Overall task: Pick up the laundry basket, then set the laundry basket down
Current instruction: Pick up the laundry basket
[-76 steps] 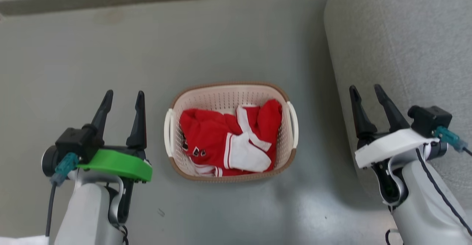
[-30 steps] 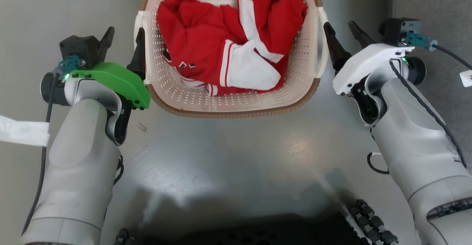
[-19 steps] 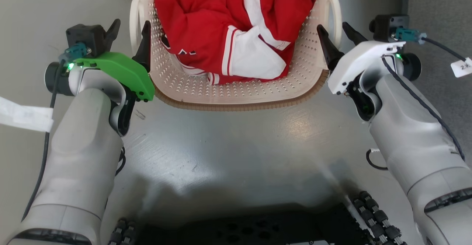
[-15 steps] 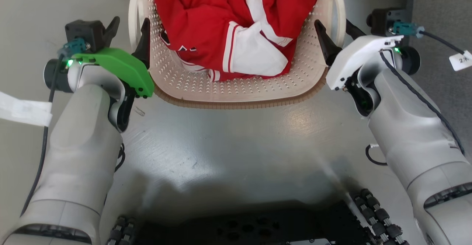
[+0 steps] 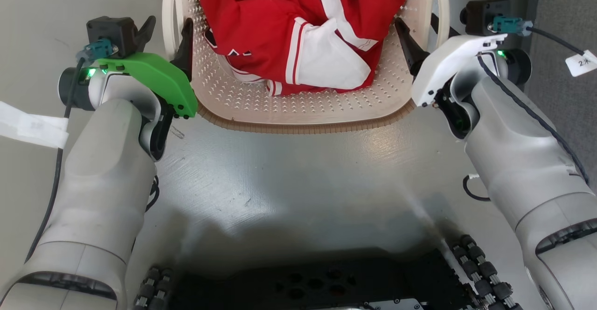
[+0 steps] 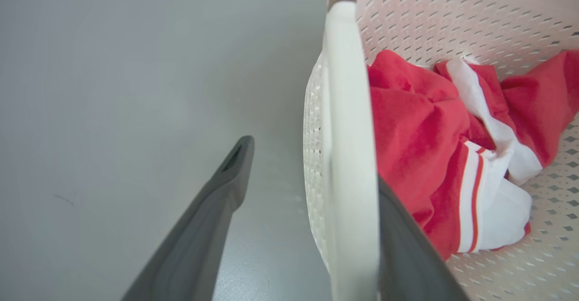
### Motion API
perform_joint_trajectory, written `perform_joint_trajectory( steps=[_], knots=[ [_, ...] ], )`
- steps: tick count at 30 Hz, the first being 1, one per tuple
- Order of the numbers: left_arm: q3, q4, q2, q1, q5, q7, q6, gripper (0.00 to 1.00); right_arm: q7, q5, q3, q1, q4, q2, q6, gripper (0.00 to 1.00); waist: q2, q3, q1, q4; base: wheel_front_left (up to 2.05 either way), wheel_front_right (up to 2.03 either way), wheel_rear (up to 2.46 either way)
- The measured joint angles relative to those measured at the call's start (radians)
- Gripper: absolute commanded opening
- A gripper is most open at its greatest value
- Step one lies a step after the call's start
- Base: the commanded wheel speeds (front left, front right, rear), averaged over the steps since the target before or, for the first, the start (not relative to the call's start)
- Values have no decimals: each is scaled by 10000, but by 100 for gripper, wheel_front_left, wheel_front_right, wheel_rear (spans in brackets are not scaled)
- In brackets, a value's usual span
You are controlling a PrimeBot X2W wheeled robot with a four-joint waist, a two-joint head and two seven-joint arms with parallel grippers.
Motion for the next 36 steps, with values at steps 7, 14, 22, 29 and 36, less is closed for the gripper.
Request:
perform_joint_trajectory(
  steps=[7, 14, 22, 29, 36],
  knots=[
    [-384, 163, -142, -179, -247, -86, -71, 0, -125, 213, 320, -70, 117, 65, 15, 0, 0, -34, 0, 40, 0, 0, 0],
    [-648, 454, -171, -217, -539, -173, -71, 0, -232, 629, 566, -152, 196, 84, -92, 0, 0, -129, 0, 60, 0, 0, 0],
    [-974, 855, -174, -198, -823, -203, -71, 0, -305, 1108, 1011, -70, 290, 58, -98, 0, 0, -589, 0, 51, 0, 0, 0],
    [-1271, 1170, -194, -32, -1152, -153, -71, 0, -247, 1572, 1396, 266, 320, 46, -102, 0, 0, -1137, 0, 28, 0, 0, 0],
    [-1530, 1384, -203, 327, -1492, -25, -71, 0, 25, 2109, 1762, 628, 345, 44, -104, 0, 0, -2055, 0, -52, 0, 0, 0]
  ],
)
